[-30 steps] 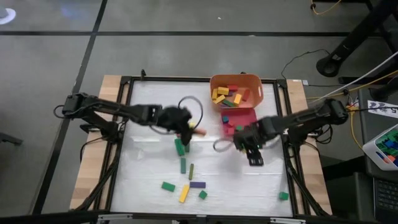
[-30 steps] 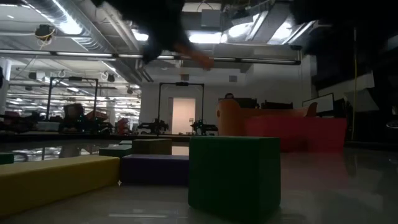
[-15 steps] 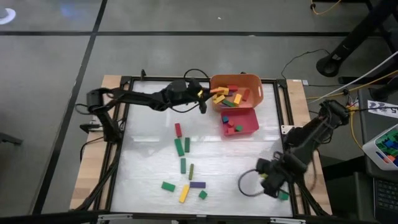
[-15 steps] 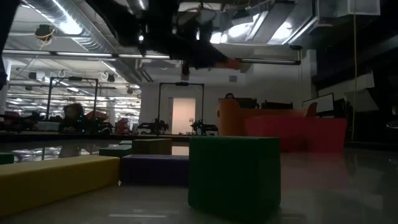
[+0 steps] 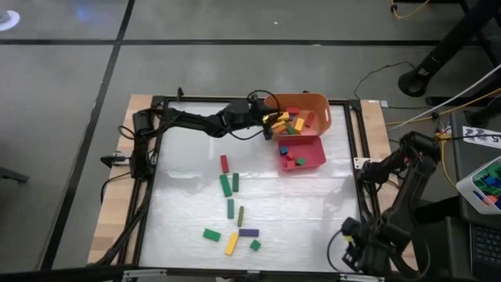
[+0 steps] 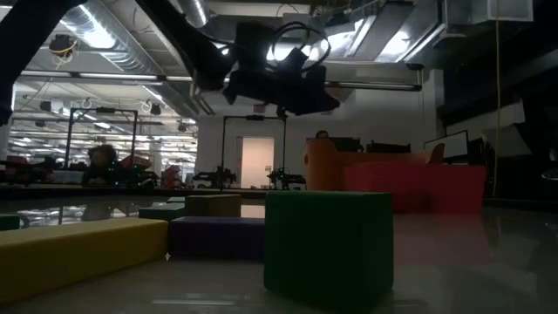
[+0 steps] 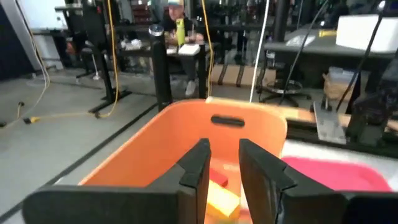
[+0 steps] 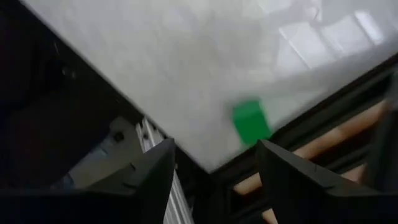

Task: Sort blocks by size
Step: Put the green square block into the red bin

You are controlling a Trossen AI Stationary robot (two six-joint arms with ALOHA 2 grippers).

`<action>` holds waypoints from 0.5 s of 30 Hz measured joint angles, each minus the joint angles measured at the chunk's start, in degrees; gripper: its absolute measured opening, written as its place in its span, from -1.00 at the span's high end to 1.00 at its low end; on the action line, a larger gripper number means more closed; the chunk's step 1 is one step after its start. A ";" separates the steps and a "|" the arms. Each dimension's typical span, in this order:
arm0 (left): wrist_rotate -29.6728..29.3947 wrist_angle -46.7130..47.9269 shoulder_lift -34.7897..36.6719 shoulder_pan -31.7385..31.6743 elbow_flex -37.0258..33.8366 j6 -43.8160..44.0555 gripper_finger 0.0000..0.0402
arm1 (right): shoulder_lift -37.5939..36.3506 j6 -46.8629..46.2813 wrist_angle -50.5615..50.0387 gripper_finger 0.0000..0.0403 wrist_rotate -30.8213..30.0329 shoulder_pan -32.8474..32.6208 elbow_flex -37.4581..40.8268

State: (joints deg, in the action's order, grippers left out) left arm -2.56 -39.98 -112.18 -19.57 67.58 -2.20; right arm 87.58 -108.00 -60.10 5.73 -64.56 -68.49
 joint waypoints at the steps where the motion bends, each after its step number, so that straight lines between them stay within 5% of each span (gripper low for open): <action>1: 0.01 -0.03 -0.18 0.14 0.59 0.01 0.63 | 0.82 -0.05 1.28 -0.12 0.13 -0.69 0.00; 15: 0.01 1.04 0.46 3.52 2.48 -0.17 0.63 | 12.04 3.23 4.08 -0.12 7.81 -2.07 0.00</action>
State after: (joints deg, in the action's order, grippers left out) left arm -2.55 -38.94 -111.72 -16.05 70.06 -2.37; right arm 99.63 -104.77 -56.03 13.54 -66.63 -68.49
